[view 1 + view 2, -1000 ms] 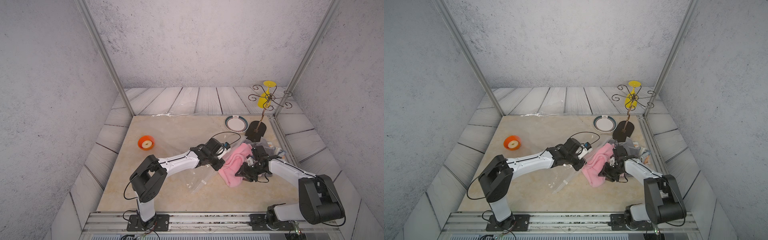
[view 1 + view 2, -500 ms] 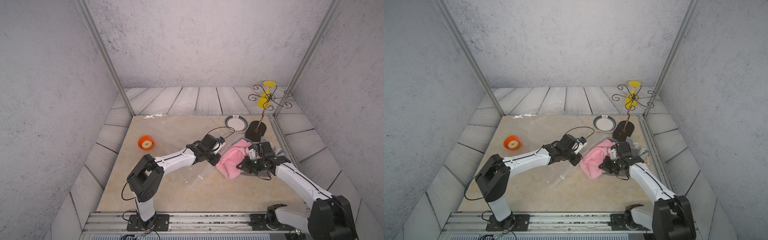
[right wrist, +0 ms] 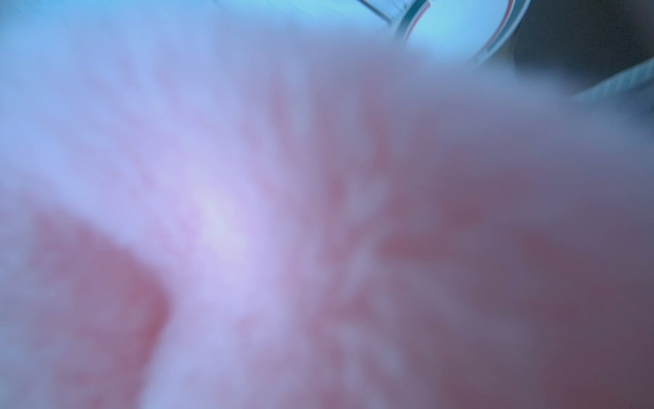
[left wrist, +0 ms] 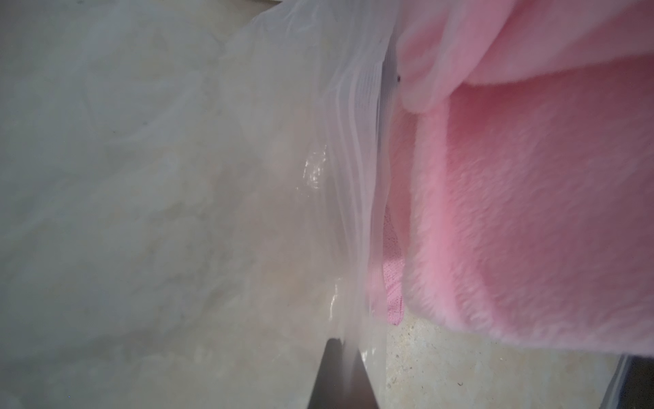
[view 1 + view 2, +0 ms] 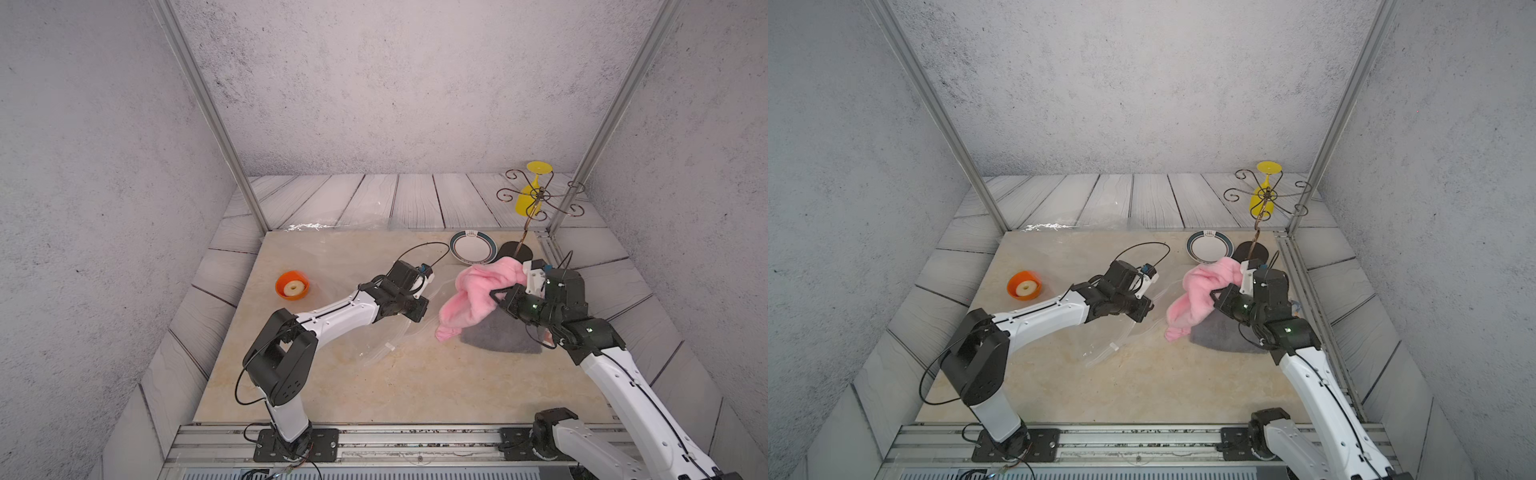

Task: Place the folded towel into the vacuum bag
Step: Pick up the towel from the center of the board, then place the towel in the vacuum bag.

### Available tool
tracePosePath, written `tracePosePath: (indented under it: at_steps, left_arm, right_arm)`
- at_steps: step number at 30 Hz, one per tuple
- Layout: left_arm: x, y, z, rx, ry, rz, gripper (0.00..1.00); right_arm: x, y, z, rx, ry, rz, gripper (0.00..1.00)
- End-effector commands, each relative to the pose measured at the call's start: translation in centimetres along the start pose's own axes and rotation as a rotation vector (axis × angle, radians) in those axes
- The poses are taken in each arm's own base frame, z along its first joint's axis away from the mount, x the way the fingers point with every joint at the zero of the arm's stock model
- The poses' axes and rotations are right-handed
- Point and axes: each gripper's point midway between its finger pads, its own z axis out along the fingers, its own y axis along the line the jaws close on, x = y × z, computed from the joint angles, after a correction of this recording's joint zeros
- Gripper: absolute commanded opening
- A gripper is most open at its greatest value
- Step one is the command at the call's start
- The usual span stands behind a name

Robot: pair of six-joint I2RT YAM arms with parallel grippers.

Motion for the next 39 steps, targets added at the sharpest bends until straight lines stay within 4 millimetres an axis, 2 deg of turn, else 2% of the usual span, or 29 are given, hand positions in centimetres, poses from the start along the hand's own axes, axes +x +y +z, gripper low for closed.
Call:
tracePosePath:
  at_steps: [1, 5, 8, 11, 13, 16, 17, 23, 28, 31, 39]
  left_arm:
    - [0.9, -0.1, 0.4, 0.038, 0.031, -0.032, 0.0]
    - [1.1, -0.7, 0.9, 0.082, 0.048, -0.038, 0.0]
    - [0.7, -1.3, 1.1, 0.117, 0.053, -0.053, 0.0]
    - [-0.1, -2.1, 1.0, 0.16, 0.044, -0.067, 0.0]
    - [-1.0, -2.5, 0.9, 0.178, 0.034, -0.079, 0.0]
    - [-2.3, -2.8, 0.9, 0.192, 0.019, -0.104, 0.0]
    - [-2.7, -2.9, 0.9, 0.199, 0.015, -0.114, 0.0]
    - [-5.9, -3.6, 0.1, 0.257, -0.041, -0.16, 0.0]
    - [-9.5, -3.8, -2.3, 0.322, -0.132, -0.193, 0.0]
    - [-11.2, -3.8, -3.9, 0.385, -0.188, -0.233, 0.0]
    - [-14.2, -5.4, -7.1, 0.5, -0.264, -0.232, 0.0]
  right_arm:
    - [-5.6, 4.1, -3.4, -0.076, -0.248, -0.077, 0.0]
    - [-7.4, 6.5, -4.1, -0.166, -0.311, -0.098, 0.0]
    - [-6.4, 7.0, -2.3, -0.242, -0.25, -0.065, 0.0]
    - [-2.9, 6.6, 1.3, -0.328, -0.098, -0.035, 0.0]
    - [1.0, 5.9, 4.0, -0.349, 0.044, -0.057, 0.0]
    - [6.9, 4.7, 7.0, -0.35, 0.25, -0.11, 0.0]
    - [8.1, 4.3, 7.7, -0.349, 0.298, -0.11, 0.0]
    - [11.2, 2.5, 10.9, -0.305, 0.495, -0.126, 0.0]
    - [13.8, 0.1, 13.2, -0.282, 0.586, -0.102, 0.0]
    - [14.8, -0.6, 14.2, -0.27, 0.627, -0.105, 0.0]
    - [17.1, -2.2, 16.0, -0.215, 0.709, -0.128, 0.0]
